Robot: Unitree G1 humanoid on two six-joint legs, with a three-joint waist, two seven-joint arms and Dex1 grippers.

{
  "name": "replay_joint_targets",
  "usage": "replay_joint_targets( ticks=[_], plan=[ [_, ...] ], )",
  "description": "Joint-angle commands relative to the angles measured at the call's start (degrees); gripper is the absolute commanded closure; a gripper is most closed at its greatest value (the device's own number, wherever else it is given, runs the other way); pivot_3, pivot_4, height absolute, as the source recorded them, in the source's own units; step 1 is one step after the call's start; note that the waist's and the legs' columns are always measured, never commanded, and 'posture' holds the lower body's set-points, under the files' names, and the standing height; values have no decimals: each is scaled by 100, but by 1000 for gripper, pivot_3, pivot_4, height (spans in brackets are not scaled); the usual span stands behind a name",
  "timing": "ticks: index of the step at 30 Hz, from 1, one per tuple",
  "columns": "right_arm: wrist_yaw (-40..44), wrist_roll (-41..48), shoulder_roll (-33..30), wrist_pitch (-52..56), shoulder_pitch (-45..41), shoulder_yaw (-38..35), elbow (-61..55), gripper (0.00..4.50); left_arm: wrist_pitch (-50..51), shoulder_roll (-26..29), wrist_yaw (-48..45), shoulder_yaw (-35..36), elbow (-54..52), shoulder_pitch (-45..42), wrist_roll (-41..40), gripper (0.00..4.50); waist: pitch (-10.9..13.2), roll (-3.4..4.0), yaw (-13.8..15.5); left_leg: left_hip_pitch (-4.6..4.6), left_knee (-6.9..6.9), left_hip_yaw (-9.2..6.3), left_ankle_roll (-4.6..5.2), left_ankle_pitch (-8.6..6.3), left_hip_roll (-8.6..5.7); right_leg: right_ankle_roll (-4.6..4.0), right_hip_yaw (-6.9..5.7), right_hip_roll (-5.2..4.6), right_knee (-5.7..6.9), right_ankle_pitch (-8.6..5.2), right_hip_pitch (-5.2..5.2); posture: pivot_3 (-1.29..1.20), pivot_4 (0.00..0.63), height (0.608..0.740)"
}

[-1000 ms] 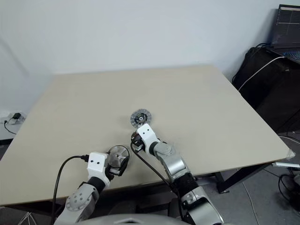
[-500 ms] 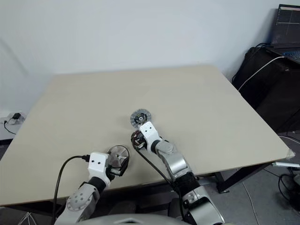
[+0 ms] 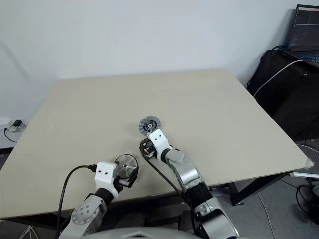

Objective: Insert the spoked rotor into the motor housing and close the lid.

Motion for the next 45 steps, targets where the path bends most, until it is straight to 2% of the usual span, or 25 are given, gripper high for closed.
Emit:
replay_joint_targets(
  ticks=[1, 24, 34, 39, 42, 45],
  plan=[
    [-32, 16, 14, -111, -122, -111, -62, 3804, -97, -23, -19, -6, -79, -41, -22, 0, 0, 0, 0, 0, 0, 0, 0, 0, 0, 0, 0, 0, 0, 0, 0, 0, 0, 740],
    [-84, 9, 26, -155, -175, -164, 78, 3804, -89, -46, -15, -39, -89, 4, -40, 0, 0, 0, 3, 1, 1, 0, 0, 1, 0, 0, 0, 0, 2, 0, 1, 0, 0, 740],
    [115, 62, -60, -12, -17, -90, -324, 528, -94, -51, -35, -51, -45, -24, -55, 0, -1, 1, 14, 1, 1, 0, 9, 6, 0, 0, 0, 2, 2, 0, 1, 0, 0, 740],
    [164, 217, -7, 37, 70, -189, -709, 528, -90, -49, -37, -50, -44, -27, -60, 0, -1, 1, 26, 1, 1, 0, 9, 6, 0, 0, 0, 1, 2, 0, 1, 0, 0, 740],
    [105, 223, 36, 60, 41, -193, -786, 1124, -84, -48, -41, -46, -35, -46, -63, 0, -1, 0, 25, 1, 1, 0, 8, 6, 0, 0, 1, 1, 2, 0, 1, 0, 0, 740],
    [-80, 99, 68, 123, -22, -149, -696, 2086, -85, -50, -46, -43, -22, -66, -68, 0, -1, 0, 26, 1, 1, 0, 8, 6, 1, 0, 0, 2, 3, 0, 1, 0, 0, 740]
  ],
)
